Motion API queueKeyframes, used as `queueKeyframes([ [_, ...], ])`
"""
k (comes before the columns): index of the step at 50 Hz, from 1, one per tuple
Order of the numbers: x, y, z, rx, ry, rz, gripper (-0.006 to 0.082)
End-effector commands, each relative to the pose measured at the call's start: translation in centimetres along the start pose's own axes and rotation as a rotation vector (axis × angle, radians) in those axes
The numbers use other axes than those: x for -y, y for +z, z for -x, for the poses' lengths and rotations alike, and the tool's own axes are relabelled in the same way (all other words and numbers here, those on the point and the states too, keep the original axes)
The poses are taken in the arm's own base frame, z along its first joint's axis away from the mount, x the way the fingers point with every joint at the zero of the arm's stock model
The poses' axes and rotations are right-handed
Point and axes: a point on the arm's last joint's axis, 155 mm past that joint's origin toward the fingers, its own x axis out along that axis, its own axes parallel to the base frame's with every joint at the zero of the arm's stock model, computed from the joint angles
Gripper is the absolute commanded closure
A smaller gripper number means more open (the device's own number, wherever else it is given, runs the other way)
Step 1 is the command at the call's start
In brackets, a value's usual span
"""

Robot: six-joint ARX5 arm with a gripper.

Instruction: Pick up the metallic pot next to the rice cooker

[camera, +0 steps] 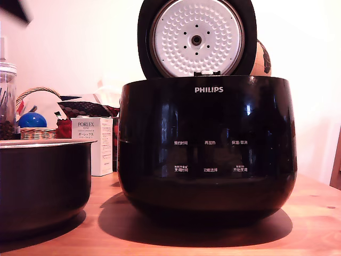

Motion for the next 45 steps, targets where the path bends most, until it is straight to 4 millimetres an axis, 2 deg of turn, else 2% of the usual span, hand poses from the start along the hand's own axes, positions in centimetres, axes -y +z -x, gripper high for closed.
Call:
queueKeyframes([
  [1,1.9,-2.9,-0.4,-0.101,-0.082,-0.006,0.0789],
  [9,5.1,-7.0,0.9,-0.262,-0.237,0.008,0.0788],
  [16,6.4,-8.8,1.8,-0.331,-0.306,-0.012,0.0758],
  [20,7.1,-9.0,2.0,-0.333,-0.349,-0.059,0.0698],
  [29,7.8,-9.1,1.6,-0.330,-0.423,-0.189,0.0472],
  [45,8.2,-9.7,-0.9,-0.350,-0.519,-0.419,0.0382],
])
